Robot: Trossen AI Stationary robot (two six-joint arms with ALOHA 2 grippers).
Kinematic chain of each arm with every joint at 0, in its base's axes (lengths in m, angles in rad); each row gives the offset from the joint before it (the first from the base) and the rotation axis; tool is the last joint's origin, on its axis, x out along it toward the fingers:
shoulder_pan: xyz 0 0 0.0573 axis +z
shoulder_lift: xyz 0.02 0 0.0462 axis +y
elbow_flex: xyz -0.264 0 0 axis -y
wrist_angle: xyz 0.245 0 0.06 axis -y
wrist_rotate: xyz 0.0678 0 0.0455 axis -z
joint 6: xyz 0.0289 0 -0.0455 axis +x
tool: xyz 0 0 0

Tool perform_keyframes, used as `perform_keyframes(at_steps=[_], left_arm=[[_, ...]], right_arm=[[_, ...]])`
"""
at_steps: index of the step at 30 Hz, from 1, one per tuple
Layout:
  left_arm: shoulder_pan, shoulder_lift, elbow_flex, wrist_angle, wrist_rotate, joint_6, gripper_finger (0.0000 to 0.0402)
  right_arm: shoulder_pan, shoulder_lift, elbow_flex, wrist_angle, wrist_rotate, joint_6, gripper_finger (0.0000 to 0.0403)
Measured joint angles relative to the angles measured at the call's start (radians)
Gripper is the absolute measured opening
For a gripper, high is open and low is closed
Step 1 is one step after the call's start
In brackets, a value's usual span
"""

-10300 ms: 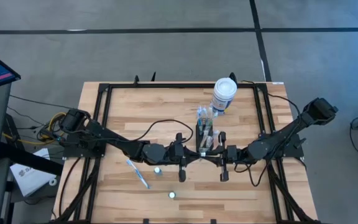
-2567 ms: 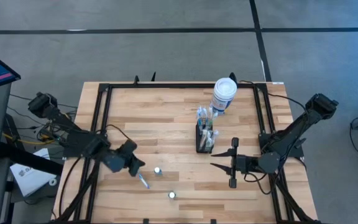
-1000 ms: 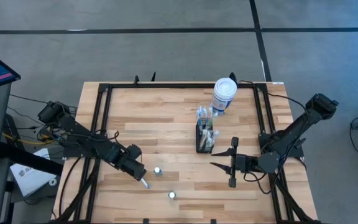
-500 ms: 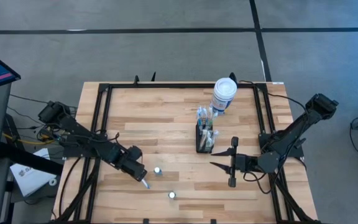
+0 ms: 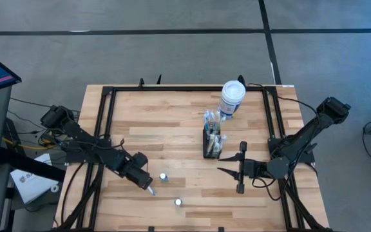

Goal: Pick & Place toothbrushing station
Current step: Put the blue toothbrush into the wire mesh organizer

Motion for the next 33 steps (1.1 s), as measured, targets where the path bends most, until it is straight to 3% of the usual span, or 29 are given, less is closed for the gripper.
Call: perform_keyframes(at_steps=[24, 33], left_arm=[[-0.034, 0.009, -0.009, 0.052, -0.001, -0.004, 0.0252], [0.000, 0.085, -0.048, 0.152, 0.020, -0.006, 0.0237]], right_arm=[[-0.024, 0.000, 0.000, 0.007, 0.022, -0.001, 0.0120], [-0.061, -0.001, 0.013, 0.042, 0.023, -0.044, 0.0120]])
